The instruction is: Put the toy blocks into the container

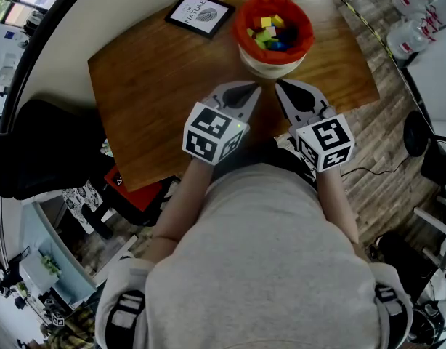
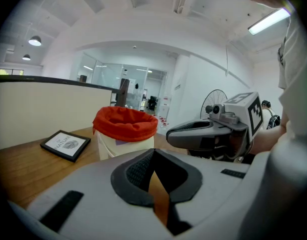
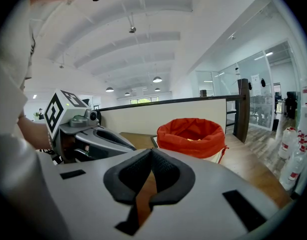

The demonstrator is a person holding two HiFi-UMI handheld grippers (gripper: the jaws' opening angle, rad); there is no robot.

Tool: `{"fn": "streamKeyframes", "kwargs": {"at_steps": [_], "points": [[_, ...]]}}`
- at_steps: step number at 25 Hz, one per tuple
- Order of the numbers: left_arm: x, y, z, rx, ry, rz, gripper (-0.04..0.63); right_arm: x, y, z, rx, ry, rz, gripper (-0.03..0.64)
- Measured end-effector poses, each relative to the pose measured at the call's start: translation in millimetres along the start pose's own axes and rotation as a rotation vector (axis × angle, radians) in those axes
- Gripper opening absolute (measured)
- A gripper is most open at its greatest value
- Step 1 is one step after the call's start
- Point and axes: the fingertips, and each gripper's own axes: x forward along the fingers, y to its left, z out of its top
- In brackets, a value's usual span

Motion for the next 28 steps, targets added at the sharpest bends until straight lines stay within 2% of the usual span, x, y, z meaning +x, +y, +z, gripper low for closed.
{"fn": "streamKeyframes", "kwargs": {"at_steps": [28], "points": [[7.0, -9.7, 1.2, 0.001, 0.013, -0.03, 0.012, -12.6, -5.6, -4.2, 0.001, 0.018, -0.03, 0.011]]}}
